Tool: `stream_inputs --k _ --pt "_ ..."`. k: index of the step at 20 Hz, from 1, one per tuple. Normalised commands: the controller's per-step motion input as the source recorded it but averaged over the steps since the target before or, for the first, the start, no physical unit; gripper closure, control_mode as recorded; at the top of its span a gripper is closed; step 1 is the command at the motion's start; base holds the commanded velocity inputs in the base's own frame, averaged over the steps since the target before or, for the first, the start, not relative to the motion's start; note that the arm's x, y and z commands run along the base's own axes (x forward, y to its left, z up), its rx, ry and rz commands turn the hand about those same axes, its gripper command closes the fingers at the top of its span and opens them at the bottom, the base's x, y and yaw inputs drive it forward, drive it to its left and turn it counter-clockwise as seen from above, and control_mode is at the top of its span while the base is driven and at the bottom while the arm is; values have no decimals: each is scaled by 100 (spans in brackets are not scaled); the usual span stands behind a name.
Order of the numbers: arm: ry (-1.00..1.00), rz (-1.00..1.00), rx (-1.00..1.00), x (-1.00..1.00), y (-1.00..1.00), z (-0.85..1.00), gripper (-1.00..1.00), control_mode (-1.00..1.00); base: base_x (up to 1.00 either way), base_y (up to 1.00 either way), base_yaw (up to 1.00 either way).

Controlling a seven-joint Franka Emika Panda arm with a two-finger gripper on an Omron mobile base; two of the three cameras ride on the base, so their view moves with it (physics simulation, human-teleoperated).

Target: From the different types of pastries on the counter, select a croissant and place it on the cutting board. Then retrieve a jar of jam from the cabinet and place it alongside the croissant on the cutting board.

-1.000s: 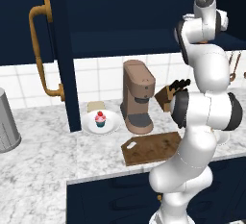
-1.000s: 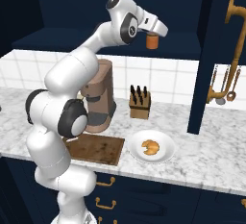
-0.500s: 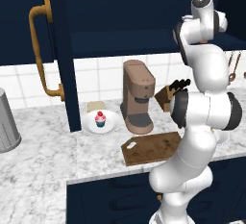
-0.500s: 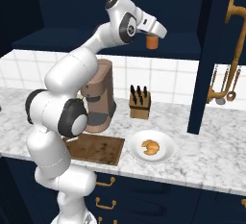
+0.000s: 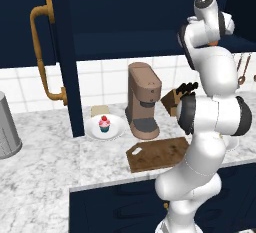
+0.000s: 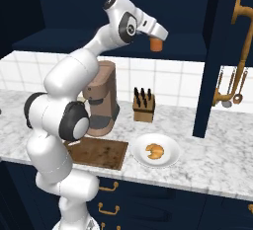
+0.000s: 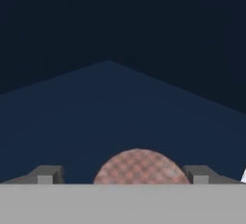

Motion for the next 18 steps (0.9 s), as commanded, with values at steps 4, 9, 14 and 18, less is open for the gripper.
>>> stream_inputs --k 4,9,14,18 --pt "0 -7 0 2 1 -9 100 -100 0 0 0" --pt "0 -8 0 5 0 -8 100 -100 0 0 0" --pt "3 -10 0 5 0 0 100 -100 0 0 0" --pt "12 -8 0 4 0 13 100 -100 0 0 0"
